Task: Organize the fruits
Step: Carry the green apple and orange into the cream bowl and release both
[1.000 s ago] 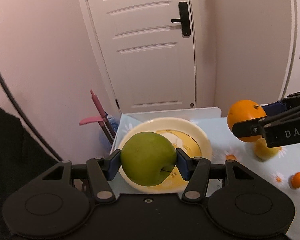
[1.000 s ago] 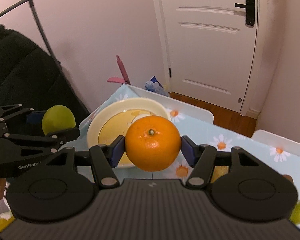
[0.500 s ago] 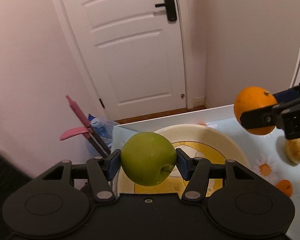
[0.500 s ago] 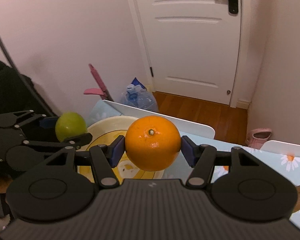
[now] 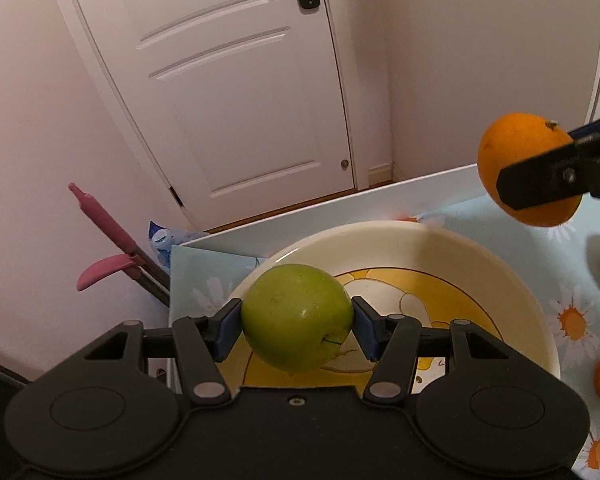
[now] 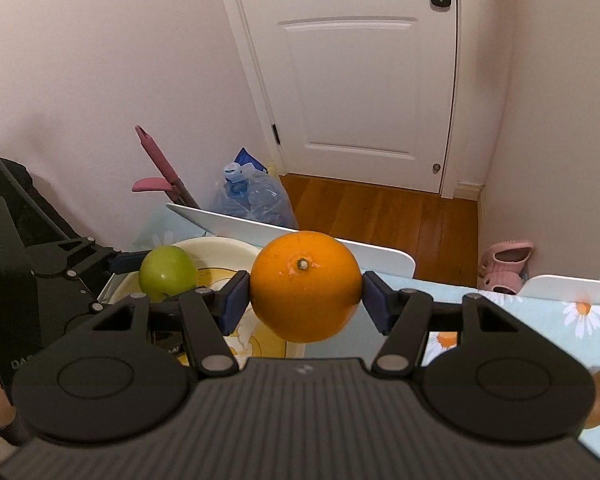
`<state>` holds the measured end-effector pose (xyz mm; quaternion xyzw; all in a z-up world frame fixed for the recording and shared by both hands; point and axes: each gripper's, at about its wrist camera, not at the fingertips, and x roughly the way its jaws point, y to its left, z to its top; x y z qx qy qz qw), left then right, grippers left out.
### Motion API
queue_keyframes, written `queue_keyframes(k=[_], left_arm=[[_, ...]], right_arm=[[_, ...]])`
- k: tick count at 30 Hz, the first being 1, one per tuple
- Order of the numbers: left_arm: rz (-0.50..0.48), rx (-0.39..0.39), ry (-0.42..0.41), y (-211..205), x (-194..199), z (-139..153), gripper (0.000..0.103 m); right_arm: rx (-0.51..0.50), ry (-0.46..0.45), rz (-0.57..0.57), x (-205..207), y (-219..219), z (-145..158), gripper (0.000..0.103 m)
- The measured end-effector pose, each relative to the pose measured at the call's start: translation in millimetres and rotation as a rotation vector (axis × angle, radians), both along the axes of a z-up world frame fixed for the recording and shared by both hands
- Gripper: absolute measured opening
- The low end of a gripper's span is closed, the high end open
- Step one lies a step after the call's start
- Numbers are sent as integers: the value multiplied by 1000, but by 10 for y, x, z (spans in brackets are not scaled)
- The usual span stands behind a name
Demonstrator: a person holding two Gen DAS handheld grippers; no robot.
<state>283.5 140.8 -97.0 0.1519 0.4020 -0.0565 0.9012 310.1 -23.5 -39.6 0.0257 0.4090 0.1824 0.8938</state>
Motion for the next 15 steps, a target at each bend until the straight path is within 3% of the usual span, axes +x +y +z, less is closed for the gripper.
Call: queue_keyframes(k=[3,4,6,11,15], left_arm=[[-5,5,-11,-14,11,-4,66],[-8,19,-32,-27,-10,21,85],[-7,32,-75,-36,-59,85,103],[5,30,-60,-18,-154,208,103],[55,-15,-13,78,-247,255,103]], right_arm=[[3,2,3,7,-5,5,76],[4,3,5,12,-10,8,76],[6,4,13,22,-15,19,76],[2,-4,49,35,-6,64,76],[-9,-9,97,44,46,82,76]])
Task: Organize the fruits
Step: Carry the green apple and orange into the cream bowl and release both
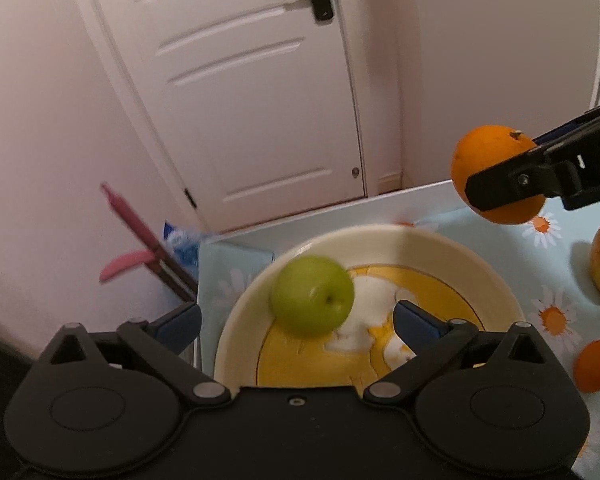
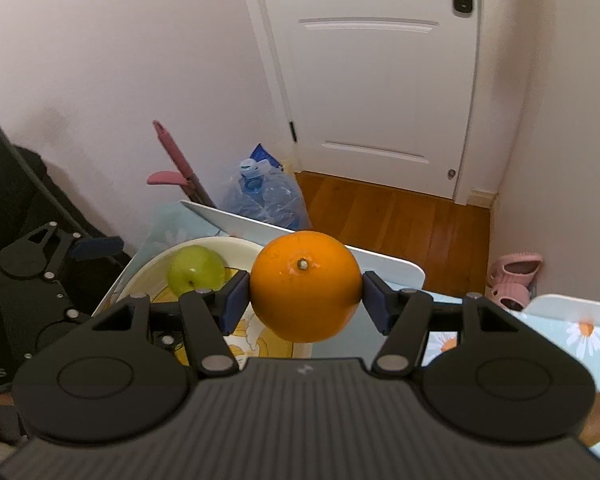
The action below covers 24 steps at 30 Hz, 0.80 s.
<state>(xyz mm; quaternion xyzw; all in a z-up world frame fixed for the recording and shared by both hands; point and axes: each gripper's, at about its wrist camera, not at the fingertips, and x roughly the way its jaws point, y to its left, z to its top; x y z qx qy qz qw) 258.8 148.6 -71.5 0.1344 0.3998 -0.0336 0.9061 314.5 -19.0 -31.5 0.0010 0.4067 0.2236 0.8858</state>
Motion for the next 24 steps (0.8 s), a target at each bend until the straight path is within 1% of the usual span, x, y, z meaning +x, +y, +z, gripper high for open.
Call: queue_keyframes(k=[7,13,17,20,24], left_arm=[[74,-32,46,62,-243,48,103],[117,-28,57,108,-403,41,103],[148,-51,68,177,-426,6,103],[163,-33,68,165,-438,-14,103],[150,-22,62,131,-480,-13,103]], right_arm=[[-43,2,116,23,190,-73,76],[-93,8,205,-13,427,-272,76],[-133,-1,248,-46,541,-415,76],[-153,-18,280,-72,606,-484,76],[-177,-43,312,-122,648,-523,77]])
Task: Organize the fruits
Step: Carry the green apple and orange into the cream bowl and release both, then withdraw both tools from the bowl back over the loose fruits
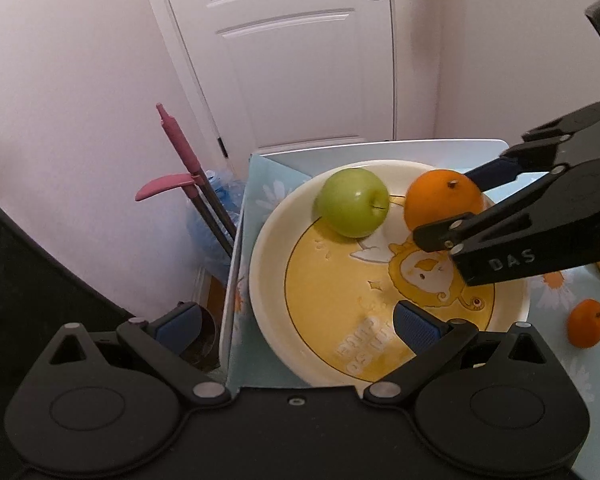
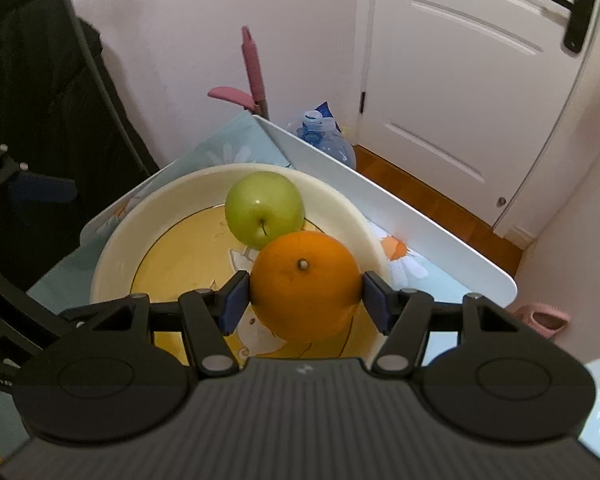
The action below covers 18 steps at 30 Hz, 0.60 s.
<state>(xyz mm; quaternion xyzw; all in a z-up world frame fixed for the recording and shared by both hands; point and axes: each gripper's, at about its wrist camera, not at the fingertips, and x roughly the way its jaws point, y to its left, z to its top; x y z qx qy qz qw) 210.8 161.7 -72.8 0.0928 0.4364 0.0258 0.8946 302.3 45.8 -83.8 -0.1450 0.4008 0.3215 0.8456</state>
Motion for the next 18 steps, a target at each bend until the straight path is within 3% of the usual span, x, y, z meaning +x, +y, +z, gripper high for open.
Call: queue_keyframes(k=[5,7,9,18], left_arm=[[-20,8,1,-32,-52,-13,103],[-19,1,2,-36,-62,-13,103],[-20,-8,-8,-37,-87,12,103],[-38,-3,-51,-106,-213,131,103]], right_arm=[[7,-62,7,-55,17,41,79],[0,-84,-13,-58,14,97,97],[18,-86,-33,-71,-29,144,103],[55,-49,-126,-185,-182,336,103]])
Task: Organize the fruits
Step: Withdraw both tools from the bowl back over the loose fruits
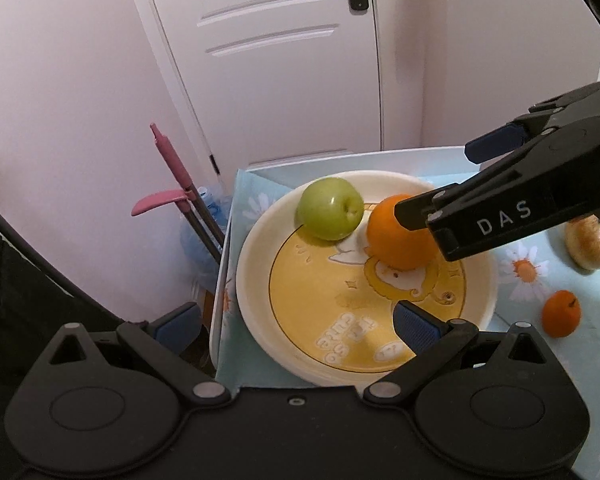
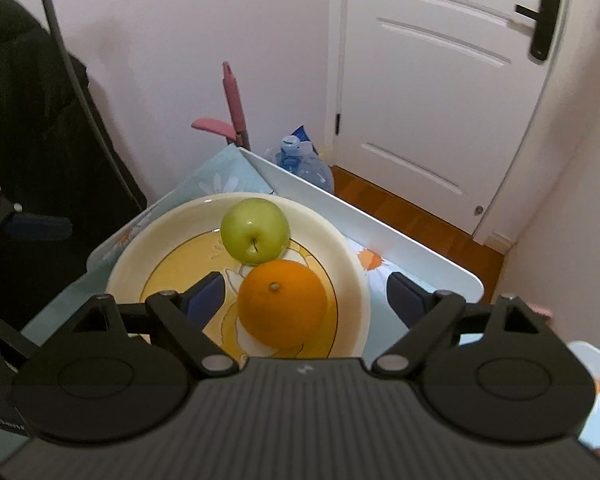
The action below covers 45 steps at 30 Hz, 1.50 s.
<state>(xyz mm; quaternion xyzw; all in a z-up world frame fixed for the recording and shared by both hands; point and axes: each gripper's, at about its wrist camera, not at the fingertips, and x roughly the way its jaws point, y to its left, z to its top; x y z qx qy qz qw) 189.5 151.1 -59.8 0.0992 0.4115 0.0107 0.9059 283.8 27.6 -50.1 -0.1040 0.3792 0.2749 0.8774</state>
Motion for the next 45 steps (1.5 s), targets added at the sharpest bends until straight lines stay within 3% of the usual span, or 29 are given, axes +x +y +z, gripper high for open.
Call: queue_keyframes(k=[7,12,26,35,45], left_arm=[[-13,42,-24,-59,-86,176,103],[-42,-1,-66,-48,-182,341,103],[-122,-18,-139,-414,-484,668,103],[-107,-59,-155,-953,-790,767,103],[-126,-81,-154,-1701,-1076,620,103]], right_arm=[[51,9,-81,-201,-160,245,103],[71,4,-147,-380,-303,394,103],[109,-40,-286,-966,-1022,726,103],[99,-53,-298,-1334,-1787,718,103],[63,-47,-286,-1634,-2670,513,103]])
